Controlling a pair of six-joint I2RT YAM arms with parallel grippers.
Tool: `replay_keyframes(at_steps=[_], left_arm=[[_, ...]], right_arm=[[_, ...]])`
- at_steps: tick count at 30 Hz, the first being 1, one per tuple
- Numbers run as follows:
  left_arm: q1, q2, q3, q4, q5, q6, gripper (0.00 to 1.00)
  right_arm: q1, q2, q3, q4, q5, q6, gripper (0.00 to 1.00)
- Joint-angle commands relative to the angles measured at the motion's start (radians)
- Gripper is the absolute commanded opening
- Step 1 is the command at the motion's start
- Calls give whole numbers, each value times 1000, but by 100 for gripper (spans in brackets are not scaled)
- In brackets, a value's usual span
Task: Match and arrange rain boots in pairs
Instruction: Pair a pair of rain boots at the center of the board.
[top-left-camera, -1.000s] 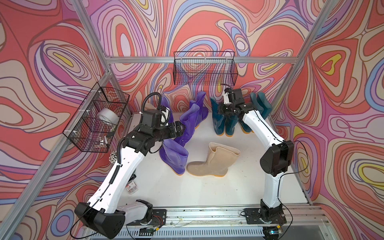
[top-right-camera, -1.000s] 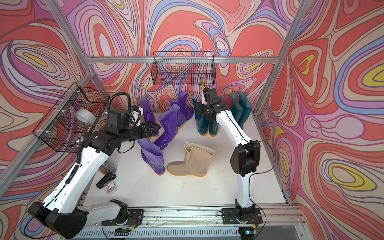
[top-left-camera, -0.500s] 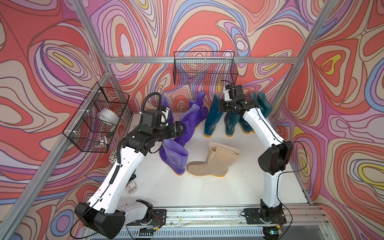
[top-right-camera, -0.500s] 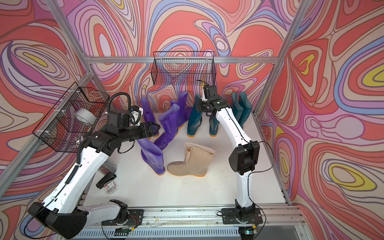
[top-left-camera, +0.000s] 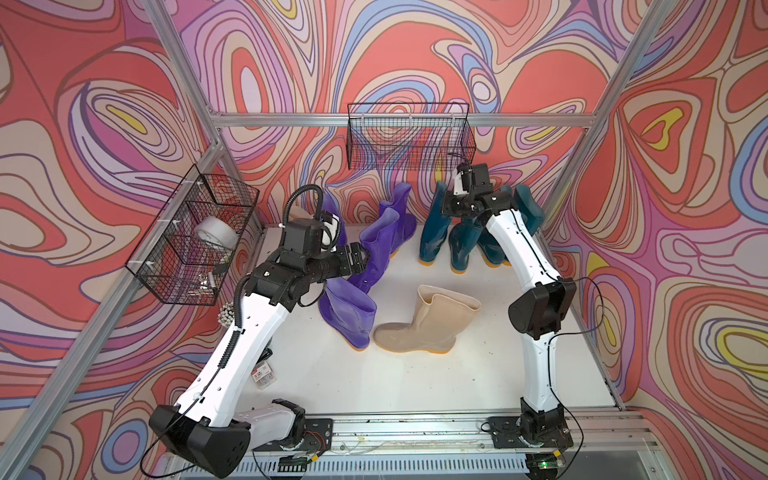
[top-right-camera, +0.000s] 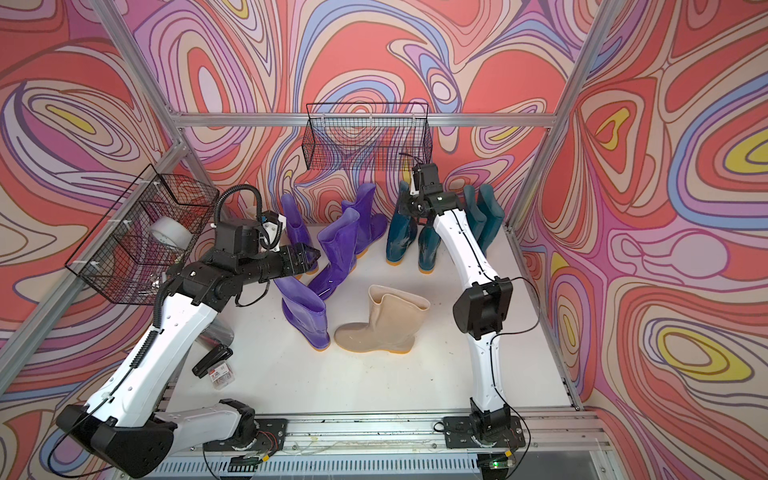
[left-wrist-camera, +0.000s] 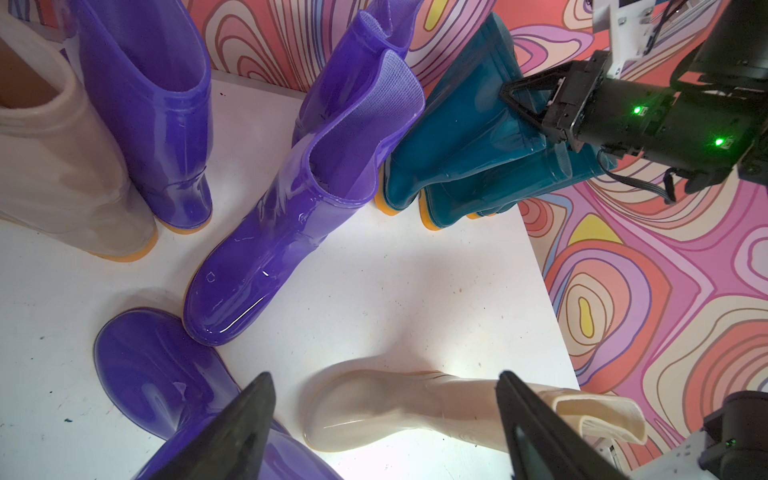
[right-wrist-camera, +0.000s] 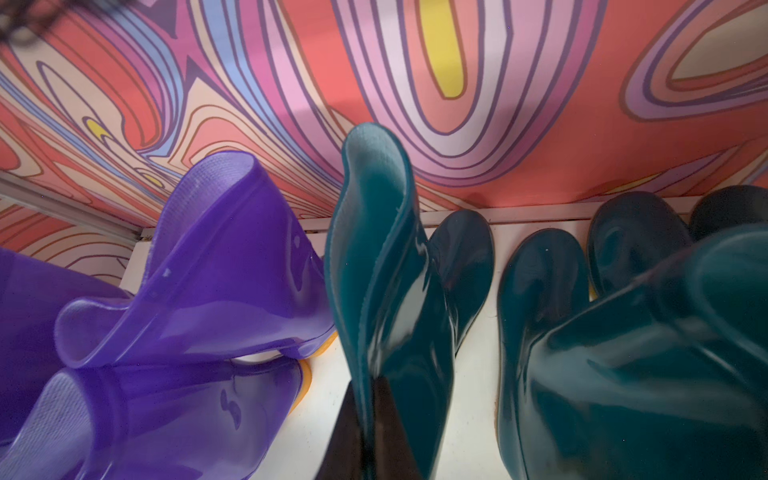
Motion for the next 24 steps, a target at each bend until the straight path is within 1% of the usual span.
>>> replay_keyframes(at_steps=[1,4,7,9,13,19,24], left_arm=[[-3,6,12,-5,3,5,85],[-4,2,10,-5,-2,7,86],[-4,0,7,-6,-4,7,85],[-4,-1,7,-7,-3,6,86],[-3,-9,2,-13,-6,10,86],[-3,0,0,-2,6,2,86],[-3,-3,-11,14,13,-10,85]], right_arm=[[-4,-6,8,75,21,-1,0],[-4,-21,-78,116,-11,9,0],[-4,-22,-98,129,-45,22,0],[-5,-26,-102,126,-32,19,0],[-12,-64,-158,119,41,-25,0],[-51,-103,-168,97,50,-40,0],[-55,-121,-188,99,46,-49,0]])
